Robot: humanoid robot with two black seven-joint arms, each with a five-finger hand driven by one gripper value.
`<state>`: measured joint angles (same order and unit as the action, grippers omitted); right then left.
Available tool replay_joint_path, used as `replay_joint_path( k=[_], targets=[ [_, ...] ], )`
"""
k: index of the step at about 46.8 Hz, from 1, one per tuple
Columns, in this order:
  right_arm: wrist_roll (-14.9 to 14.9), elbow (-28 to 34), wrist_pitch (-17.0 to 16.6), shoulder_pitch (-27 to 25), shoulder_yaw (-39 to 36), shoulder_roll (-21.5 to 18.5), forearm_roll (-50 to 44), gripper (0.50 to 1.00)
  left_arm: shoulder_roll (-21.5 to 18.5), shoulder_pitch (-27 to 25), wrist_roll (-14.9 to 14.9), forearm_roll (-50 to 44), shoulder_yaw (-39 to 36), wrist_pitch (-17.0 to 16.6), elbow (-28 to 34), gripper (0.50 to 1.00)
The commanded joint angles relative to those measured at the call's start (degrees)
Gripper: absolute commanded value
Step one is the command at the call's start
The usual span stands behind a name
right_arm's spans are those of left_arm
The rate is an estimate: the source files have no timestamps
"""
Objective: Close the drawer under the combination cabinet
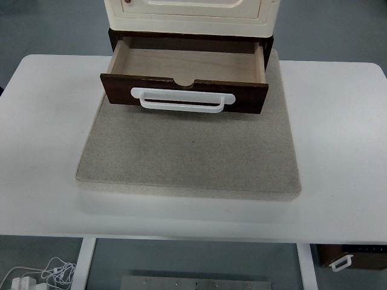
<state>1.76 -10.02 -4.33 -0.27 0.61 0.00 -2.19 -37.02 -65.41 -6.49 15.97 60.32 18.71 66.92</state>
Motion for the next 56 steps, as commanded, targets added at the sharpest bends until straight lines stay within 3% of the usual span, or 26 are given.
replay_joint_path(
  k=[1,9,22,39,47,56],
  targets=[
    [0.0,0.0,0.0,0.0,0.0,0.0,0.0,0.952,-0.1,0.3,0.4,3.6,-0.1,0.0,4.3,1.000],
    [0.0,0.0,0.0,0.0,0.0,0.0,0.0,0.952,-0.2,0.5,2.3,7.3,-3.5,0.2,12.2,0.994],
    [0.0,0.0,0.0,0.0,0.0,0.0,0.0,0.952,0.1,-0.1,11.7,7.6,-11.2,0.1,22.3,0.992],
    [0.0,0.0,0.0,0.0,0.0,0.0,0.0,0.952,0.5,-3.0,19.9,7.6,-27.4,1.1,29.8,0.992],
    [0.0,0.0,0.0,0.0,0.0,0.0,0.0,0.952,0.8,-4.3,22.5,7.7,-36.8,1.2,30.3,1.000],
    [0.0,0.0,0.0,0.0,0.0,0.0,0.0,0.952,1.6,-4.5,27.7,7.8,-42.9,2.7,30.6,1.000]
  ],
)
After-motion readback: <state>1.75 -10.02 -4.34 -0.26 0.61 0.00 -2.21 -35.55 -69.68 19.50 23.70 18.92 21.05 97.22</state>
